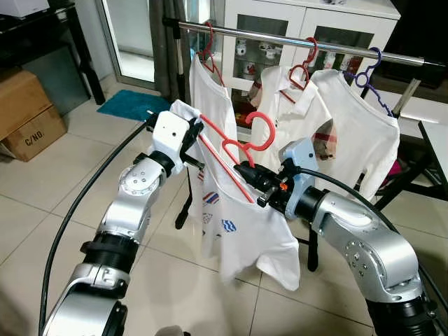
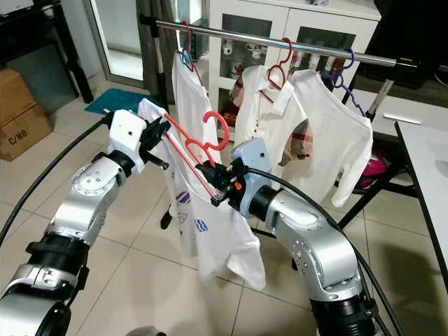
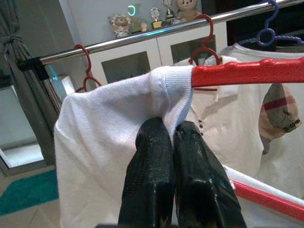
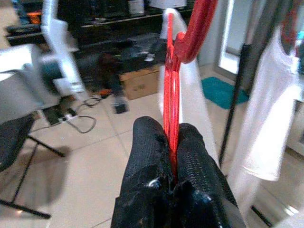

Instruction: Hang hanger

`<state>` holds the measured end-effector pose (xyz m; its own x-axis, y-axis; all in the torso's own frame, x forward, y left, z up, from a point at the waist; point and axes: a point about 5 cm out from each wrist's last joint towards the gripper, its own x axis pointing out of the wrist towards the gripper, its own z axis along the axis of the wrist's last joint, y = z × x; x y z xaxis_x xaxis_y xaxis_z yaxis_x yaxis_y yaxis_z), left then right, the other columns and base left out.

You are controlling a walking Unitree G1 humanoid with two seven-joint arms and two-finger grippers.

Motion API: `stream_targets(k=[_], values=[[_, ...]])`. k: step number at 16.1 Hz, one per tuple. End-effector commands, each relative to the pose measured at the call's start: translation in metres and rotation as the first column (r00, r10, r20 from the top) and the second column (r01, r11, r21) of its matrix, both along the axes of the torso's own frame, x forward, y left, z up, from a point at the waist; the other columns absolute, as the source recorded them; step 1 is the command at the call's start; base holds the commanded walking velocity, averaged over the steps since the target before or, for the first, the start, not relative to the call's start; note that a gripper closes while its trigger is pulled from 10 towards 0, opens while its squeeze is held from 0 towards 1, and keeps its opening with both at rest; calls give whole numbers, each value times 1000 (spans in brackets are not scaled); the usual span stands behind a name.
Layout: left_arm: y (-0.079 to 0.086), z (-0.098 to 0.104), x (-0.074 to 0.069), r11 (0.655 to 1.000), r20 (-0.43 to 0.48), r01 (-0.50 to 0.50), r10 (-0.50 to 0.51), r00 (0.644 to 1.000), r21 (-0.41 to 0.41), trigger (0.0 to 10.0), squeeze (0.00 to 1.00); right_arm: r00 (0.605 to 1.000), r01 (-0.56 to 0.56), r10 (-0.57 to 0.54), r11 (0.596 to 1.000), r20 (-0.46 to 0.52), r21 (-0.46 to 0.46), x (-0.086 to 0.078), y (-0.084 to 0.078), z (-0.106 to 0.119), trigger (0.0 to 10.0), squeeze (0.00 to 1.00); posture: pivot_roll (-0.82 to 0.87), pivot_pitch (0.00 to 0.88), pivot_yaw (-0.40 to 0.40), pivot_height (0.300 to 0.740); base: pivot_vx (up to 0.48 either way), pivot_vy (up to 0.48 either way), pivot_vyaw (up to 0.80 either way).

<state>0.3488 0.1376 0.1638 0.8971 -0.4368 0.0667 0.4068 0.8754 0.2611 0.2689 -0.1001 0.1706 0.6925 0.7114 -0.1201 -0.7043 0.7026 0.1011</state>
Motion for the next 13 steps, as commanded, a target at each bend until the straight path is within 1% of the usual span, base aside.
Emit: stream_targets(k=[1, 4, 5, 7, 9, 10, 11, 12, 13], values=[[4, 3, -4, 1000, -3, 10, -10, 1000, -8, 0, 0, 998, 62, -62, 998, 19, -22, 7, -8, 4, 0, 0, -24, 0, -30, 740, 0, 0, 0], [10, 14, -15, 997, 11, 78, -78, 997, -12, 0, 0, 988, 156, -154, 983, 31, -100, 15, -18, -1, 0, 0, -21, 0, -32, 740, 0, 0, 0], [12, 18, -17, 995, 13, 102, -102, 995, -14, 0, 0, 986, 168, -165, 978, 36, -121, 16, -20, -3, 0, 0, -21, 0, -32, 740, 0, 0, 0], [23, 23, -18, 994, 8, 104, -104, 995, 21, 0, 0, 986, 167, -161, 971, 49, -169, 16, -23, -5, 0, 0, -18, 0, -34, 740, 0, 0, 0], [37, 32, -15, 999, 23, 41, -42, 999, 30, 0, 0, 991, 129, -120, 970, 56, -207, 14, -24, -7, 0, 0, -19, 0, -35, 740, 0, 0, 0], [45, 36, -12, 999, 35, -19, 18, 999, 28, 0, 0, 996, 74, -61, 971, 65, -227, 11, -23, -7, 0, 0, -19, 0, -35, 740, 0, 0, 0], [62, 44, -7, 987, 49, -151, 149, 988, 46, 0, 0, 993, -80, 100, 962, 63, -262, -2, -20, -7, 0, 0, -18, 0, -34, 740, 0, 0, 0], [73, 49, -3, 972, 63, -231, 228, 972, 49, 0, 0, 983, -162, 179, 952, 43, -260, -10, -20, -8, 0, 0, -18, 0, -34, 740, 0, 0, 0], [82, 53, -1, 958, 74, -283, 279, 957, 45, 0, 0, 972, -221, 233, 942, 21, -253, -17, -21, -8, 0, 0, -18, 0, -33, 740, 0, 0, 0]])
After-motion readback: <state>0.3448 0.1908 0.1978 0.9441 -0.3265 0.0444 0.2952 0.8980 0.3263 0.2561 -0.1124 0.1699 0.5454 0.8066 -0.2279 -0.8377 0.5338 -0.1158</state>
